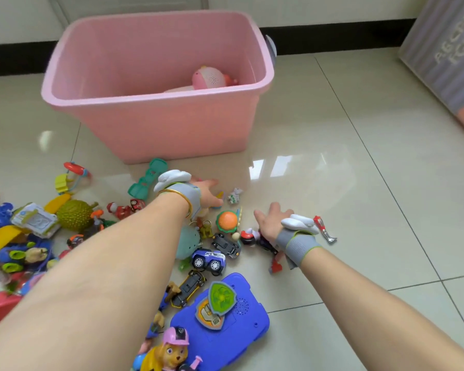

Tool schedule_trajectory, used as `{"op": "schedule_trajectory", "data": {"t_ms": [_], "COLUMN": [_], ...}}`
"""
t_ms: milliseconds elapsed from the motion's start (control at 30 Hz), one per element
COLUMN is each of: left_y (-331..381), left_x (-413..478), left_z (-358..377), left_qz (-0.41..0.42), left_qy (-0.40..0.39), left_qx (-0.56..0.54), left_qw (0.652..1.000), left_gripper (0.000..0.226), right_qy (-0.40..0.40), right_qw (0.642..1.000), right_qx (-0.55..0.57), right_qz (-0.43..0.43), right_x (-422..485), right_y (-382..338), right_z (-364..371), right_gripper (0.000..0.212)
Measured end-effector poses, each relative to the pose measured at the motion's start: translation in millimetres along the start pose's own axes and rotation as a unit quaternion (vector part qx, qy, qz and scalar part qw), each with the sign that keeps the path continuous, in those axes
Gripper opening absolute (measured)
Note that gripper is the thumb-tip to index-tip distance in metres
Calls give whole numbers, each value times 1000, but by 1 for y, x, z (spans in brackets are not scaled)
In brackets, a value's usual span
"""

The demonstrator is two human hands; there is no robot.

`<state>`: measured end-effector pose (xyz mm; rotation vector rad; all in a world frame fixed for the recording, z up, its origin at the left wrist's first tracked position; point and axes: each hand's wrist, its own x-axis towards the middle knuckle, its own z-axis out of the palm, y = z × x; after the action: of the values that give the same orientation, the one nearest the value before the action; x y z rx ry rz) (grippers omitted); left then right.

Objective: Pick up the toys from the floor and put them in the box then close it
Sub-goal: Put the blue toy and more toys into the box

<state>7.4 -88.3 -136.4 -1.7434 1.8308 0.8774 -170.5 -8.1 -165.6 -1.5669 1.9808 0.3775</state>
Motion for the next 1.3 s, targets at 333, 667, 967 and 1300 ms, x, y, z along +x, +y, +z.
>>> {"op": "schedule_trajectory", "data": {"t_ms": [333, 667, 967, 1300], "left_y": [-16, 6, -1, -50], "left_x": [-7, -2, -22, -42], "left_z": [1, -20, -15, -7], "left_qz": [-4, 24, 30, -4], "left_qy": [20, 118, 40, 33], "left_qx": [38, -74, -38, -101], "left_qw": [999, 990, 998, 994], "left_gripper": [64, 43, 39, 34], "right_qy": [-15, 122, 82, -83], "right_qw": [981, 986, 993, 978], "right_qx": [164, -76, -27, 159], "right_qz": [-105, 89, 85, -103], "right_x": [17, 5, 8, -2], "right_y": [-76, 16, 14, -81], "right_z": [6, -33, 9, 18], "right_gripper": [43, 39, 33, 18]}}
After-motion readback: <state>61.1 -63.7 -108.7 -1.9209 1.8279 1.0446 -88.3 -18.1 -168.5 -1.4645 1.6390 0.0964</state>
